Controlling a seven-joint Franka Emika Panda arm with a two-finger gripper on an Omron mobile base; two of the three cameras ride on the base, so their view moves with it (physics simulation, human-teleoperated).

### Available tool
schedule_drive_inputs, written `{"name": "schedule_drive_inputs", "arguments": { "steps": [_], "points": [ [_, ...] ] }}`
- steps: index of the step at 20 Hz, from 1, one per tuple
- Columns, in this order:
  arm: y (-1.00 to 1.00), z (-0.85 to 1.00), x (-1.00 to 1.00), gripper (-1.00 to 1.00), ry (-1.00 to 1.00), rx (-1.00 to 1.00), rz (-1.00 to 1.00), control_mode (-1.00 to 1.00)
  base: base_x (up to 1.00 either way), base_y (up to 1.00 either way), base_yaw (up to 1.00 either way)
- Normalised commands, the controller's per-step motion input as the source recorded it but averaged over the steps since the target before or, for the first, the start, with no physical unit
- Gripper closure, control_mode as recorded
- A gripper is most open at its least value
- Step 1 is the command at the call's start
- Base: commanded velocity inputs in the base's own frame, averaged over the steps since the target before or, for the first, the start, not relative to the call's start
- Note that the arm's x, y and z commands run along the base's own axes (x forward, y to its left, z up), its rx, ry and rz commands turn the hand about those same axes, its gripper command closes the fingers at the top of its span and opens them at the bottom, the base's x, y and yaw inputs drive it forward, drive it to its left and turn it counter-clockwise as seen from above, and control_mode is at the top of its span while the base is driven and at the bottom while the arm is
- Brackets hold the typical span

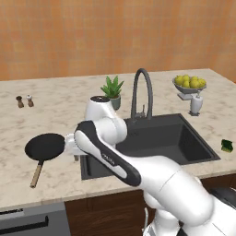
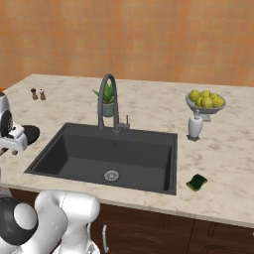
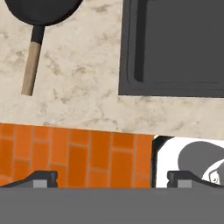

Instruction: Pick the pan and sponge and place them into the sink. Then turn on the water.

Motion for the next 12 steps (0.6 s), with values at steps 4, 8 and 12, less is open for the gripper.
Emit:
{"name": "schedule_drive_inputs", "arguments": {
  "steps": [4,8,12],
  "points": [
    [0.99,-0.29,0.04,-1.00,0.04,-0.13,-0.02,-1.00,0.00,0.00,0.00],
    [0.87,-0.16,0.07,-1.00,0.00,-0.09,-0.03,-1.00,0.00,0.00,0.00],
    [0.76,-0.18,0.16,-1.00,0.00,-0.04,-0.05,-1.00,0.00,0.00,0.00]
  ]
}}
